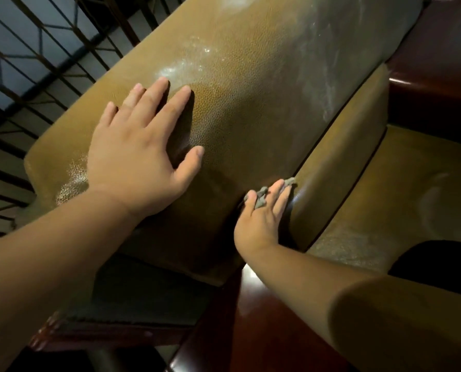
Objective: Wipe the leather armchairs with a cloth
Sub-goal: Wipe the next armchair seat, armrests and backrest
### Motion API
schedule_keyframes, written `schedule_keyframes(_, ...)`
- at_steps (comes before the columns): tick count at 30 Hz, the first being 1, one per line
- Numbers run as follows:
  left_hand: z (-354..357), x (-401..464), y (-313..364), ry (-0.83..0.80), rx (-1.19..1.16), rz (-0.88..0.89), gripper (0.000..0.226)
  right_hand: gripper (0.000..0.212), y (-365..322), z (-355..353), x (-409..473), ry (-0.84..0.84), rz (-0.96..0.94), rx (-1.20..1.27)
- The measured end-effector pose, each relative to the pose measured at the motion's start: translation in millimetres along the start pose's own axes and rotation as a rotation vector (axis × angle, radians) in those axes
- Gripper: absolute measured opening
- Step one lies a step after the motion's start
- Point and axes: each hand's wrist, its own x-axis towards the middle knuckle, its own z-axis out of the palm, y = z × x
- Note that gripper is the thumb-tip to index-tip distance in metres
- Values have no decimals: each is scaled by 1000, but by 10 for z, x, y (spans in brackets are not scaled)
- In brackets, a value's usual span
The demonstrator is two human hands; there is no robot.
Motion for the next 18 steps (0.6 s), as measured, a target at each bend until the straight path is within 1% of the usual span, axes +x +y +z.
schedule_keyframes(3,49,53,96,3,36,-4,83,79,4,-8,25,-45,45,-63)
schedule_keyframes(5,80,40,60,25,44,-5,84,78,-252,-74,252,27,65,10)
schedule_keyframes(7,108,35,25,44,62,0,84,83,-545,-199,551,125,-46,119)
schedule_keyframes(9,109,44,27,44,70,10,85,87,-621,-300,729,159,-181,125)
schedule_keyframes(11,81,51,44,34,75,1,85,86,-457,-324,647,102,-288,48)
schedule_keyframes(13,69,51,58,15,87,-4,85,84,-157,-332,379,-24,-387,-89)
schedule_keyframes(15,77,50,65,6,93,4,86,86,71,-357,170,-158,-420,-195)
schedule_keyframes(16,85,48,64,7,95,7,86,86,54,-370,159,-171,-414,-187)
schedule_keyframes(18,108,31,63,11,104,13,86,87,-284,-402,281,-85,-411,-44)
